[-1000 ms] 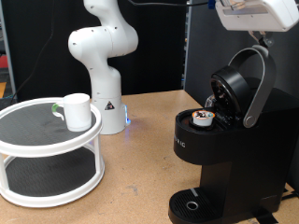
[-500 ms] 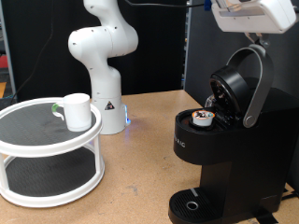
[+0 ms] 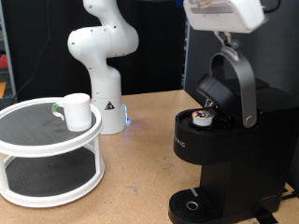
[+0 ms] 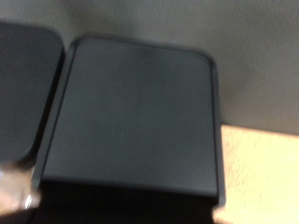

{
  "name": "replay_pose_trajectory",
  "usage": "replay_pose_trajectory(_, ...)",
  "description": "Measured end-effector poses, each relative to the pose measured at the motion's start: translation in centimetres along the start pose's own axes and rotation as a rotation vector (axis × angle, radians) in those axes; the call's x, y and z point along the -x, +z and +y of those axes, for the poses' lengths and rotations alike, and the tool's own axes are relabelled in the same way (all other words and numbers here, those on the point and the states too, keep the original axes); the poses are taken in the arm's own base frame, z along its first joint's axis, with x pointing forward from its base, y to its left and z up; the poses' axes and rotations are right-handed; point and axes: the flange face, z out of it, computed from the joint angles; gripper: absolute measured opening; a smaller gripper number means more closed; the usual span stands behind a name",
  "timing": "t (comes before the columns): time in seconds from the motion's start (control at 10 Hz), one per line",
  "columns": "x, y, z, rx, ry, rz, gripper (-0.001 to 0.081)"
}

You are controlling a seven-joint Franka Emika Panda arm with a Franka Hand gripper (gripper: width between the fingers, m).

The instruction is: Make a cup of coffee with the keurig machine

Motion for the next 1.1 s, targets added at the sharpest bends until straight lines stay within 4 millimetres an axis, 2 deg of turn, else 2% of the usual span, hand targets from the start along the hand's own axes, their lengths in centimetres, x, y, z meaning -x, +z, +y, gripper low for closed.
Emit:
replay_pose_trajectory(0.3,3.0,-0.5,2.6,0.031,0.023,-0.043,0.0005)
replay_pose_trajectory(0.5,4.3,-0.4,3.7,0.037,0.037,-0.059,0.0005)
replay_pose_trajectory(1.1,6.0,0.2,5.0,0.055,0.051,-0.102,0.0005)
